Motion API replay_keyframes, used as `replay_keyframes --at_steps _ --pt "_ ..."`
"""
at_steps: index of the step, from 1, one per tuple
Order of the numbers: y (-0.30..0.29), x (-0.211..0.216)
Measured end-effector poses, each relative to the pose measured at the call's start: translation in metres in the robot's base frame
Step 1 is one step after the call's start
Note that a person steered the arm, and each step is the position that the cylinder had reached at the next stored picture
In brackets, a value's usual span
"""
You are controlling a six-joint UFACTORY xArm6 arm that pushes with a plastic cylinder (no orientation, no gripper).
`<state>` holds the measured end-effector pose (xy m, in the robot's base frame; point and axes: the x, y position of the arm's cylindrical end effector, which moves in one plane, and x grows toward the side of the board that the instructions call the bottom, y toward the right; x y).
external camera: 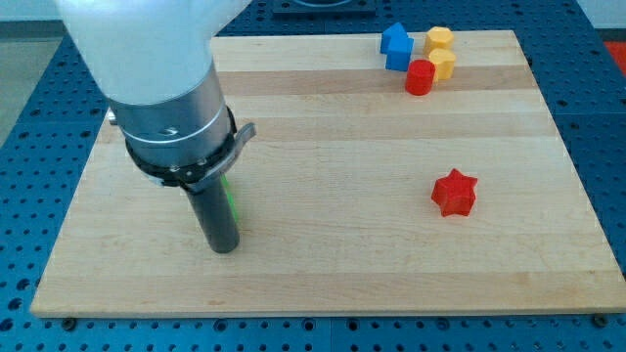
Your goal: Slide the green circle along with the green star up a bit
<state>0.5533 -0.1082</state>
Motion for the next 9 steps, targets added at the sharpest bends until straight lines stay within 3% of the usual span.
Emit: replay_keyframes --at_steps 3,9 --pt "0.011 -0.018" --pt "-0.004 -0.011"
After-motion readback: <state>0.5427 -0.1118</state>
